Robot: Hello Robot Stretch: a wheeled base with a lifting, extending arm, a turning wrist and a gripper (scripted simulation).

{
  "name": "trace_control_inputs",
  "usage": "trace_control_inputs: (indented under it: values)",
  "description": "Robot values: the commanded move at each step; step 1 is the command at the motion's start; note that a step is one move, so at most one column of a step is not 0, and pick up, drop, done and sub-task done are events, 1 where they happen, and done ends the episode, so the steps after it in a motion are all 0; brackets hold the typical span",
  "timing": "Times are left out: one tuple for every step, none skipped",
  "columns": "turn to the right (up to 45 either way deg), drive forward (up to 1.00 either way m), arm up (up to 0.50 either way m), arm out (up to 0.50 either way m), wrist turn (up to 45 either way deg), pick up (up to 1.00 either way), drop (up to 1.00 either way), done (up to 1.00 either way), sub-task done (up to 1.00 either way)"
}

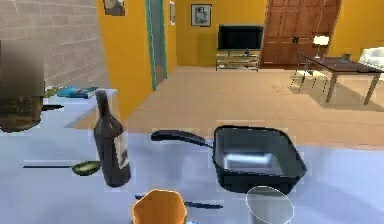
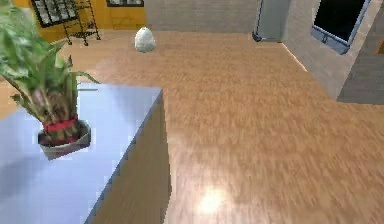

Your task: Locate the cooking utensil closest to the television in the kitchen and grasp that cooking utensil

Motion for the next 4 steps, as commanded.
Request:
trace_control_inputs:
  values:
    - [-45.0,0.0,0.0,0.0,0.0,0.0,0.0,0.0,0.0]
    - [-21.0,0.0,0.0,0.0,0.0,0.0,0.0,0.0,0.0]
    - [0.0,0.0,0.5,0.0,0.0,0.0,0.0,0.0,0.0]
    - [0.0,0.0,0.38,0.0,0.0,0.0,0.0,0.0,0.0]
